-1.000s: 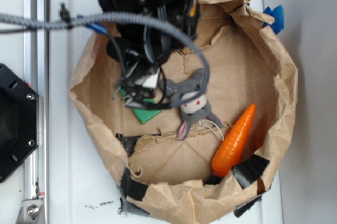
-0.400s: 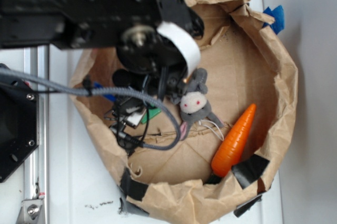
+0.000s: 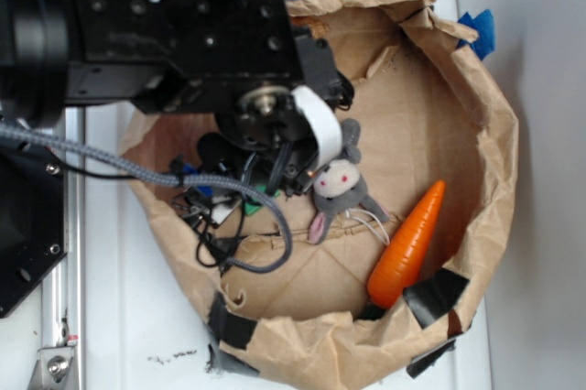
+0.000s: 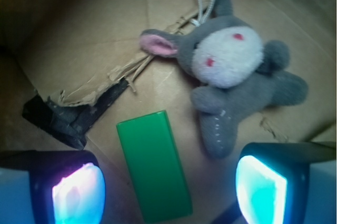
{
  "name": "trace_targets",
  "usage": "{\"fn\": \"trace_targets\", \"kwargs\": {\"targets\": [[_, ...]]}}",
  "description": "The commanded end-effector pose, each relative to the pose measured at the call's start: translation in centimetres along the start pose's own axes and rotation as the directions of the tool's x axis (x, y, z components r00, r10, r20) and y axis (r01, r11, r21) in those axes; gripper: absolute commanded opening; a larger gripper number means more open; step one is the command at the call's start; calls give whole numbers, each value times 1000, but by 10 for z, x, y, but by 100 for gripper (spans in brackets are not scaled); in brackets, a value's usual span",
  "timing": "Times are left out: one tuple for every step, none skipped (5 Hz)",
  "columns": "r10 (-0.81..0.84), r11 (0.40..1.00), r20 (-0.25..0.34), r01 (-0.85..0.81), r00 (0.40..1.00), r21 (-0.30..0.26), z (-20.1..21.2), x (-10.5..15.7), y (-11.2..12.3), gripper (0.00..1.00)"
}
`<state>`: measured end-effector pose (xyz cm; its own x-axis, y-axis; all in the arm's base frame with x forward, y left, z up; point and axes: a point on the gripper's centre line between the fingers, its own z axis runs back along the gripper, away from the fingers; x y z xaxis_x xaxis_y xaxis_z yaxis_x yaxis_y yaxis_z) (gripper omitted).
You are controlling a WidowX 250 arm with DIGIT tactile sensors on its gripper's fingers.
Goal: Grab the green block.
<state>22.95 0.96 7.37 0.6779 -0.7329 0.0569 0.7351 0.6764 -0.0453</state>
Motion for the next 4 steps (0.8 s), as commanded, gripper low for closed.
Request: {"fn": "trace_targets", "kwargs": {"targets": [[-102, 994, 1, 102, 995, 27, -4, 0, -13, 100], [-119, 989, 38, 115, 992, 88, -9, 1, -17, 100], [-101, 984, 73, 88, 992, 157, -18, 1, -19, 100], [-96, 980, 84, 79, 992, 182, -32, 5, -17, 100]]}}
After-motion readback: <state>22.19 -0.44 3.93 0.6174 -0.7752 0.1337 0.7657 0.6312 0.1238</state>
